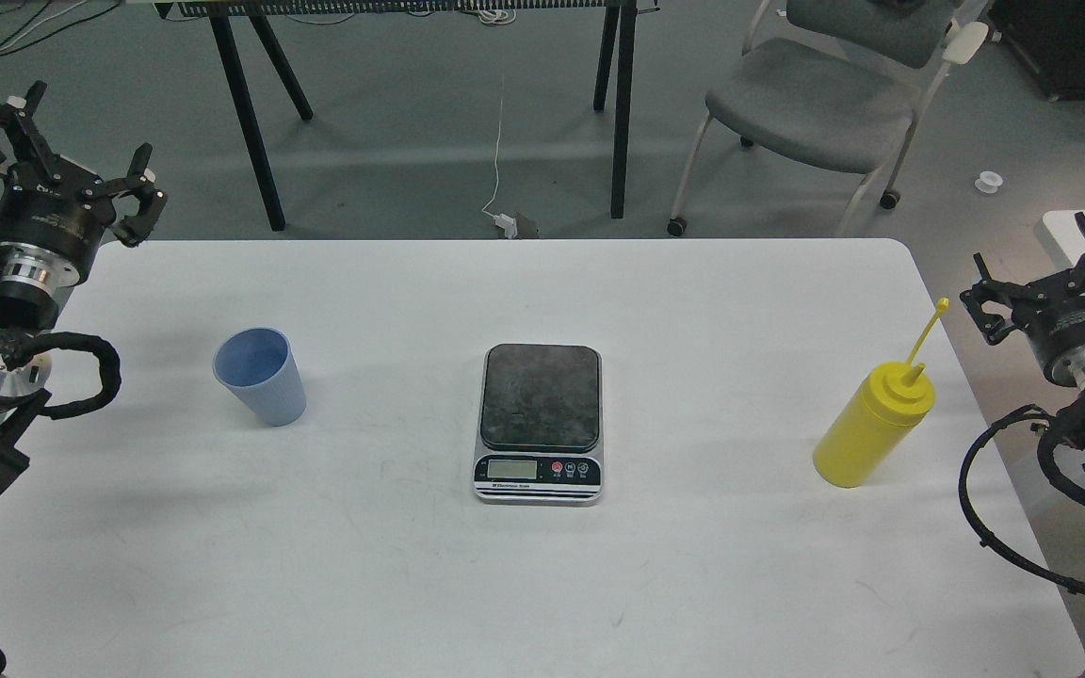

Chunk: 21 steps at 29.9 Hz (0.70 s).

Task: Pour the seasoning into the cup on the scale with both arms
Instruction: 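Reach the left gripper toward the light blue cup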

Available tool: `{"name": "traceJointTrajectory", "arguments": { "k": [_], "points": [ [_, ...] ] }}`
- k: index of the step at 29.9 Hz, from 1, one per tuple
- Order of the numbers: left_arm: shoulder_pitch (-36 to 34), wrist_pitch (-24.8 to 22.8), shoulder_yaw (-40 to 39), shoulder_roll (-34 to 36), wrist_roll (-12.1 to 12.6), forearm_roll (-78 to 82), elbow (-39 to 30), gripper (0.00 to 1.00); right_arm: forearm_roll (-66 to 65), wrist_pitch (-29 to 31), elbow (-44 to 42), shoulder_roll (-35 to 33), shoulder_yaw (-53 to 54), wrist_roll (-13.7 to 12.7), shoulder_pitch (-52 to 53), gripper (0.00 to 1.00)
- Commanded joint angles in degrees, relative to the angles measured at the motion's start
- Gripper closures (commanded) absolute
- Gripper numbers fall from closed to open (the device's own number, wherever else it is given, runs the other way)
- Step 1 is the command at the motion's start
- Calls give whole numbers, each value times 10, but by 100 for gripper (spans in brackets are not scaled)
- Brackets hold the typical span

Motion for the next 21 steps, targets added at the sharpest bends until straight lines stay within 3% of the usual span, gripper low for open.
{"name": "traceJointTrajectory", "arguments": {
  "k": [1,10,13,15,21],
  "points": [
    [7,0,3,-1,1,2,-1,0,-1,0,4,0,1,0,0,1],
    [8,0,14,10,10,10,-9,0,-3,0,6,-10,0,0,7,1],
    [1,0,49,22,26,37,-6,0,-4,0,5,-12,0,0,16,1],
    [-2,0,68,35,37,77,-10,0,-7,0,5,-13,-2,0,24,1],
    [-9,0,73,38,36,284,-10,1,-14,0,6,-8,-20,3,30,1]
  ]
}}
